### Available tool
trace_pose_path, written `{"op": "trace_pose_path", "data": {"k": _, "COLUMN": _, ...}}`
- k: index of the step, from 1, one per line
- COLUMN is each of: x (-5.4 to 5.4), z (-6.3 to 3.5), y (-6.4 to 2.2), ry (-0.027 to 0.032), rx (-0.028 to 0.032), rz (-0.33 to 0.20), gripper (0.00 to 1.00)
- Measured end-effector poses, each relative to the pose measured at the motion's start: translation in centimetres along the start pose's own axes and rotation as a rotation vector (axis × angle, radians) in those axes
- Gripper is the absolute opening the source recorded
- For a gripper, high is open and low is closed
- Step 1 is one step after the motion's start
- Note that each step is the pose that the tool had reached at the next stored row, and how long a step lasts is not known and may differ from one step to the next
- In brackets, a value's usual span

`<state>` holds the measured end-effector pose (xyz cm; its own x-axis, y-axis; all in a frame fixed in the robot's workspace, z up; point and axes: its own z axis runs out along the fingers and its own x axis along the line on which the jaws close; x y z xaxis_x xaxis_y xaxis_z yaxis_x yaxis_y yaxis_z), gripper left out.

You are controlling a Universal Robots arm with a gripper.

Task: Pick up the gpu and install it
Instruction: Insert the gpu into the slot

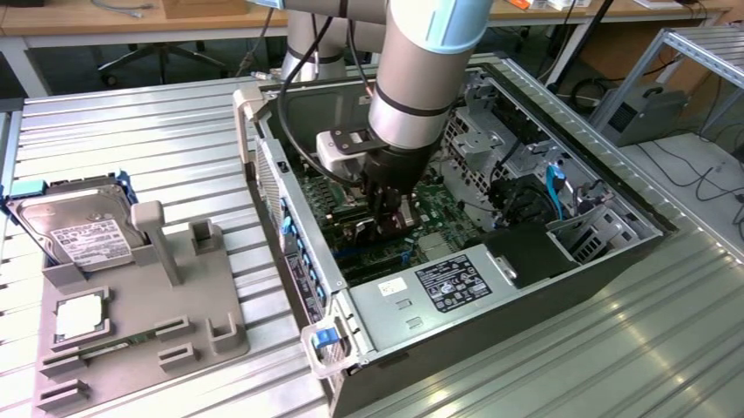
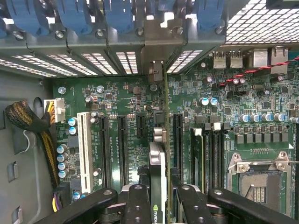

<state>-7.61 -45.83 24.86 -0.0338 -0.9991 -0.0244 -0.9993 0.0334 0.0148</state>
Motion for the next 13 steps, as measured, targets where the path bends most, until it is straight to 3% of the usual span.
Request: {"op": "trace_pose_path", "data": {"k": 13, "x": 0.01, "z": -0.01, "y": 0.25, "ry": 0.0004, "rx": 0.0032, "rz": 0.0, "gripper": 0.27}}
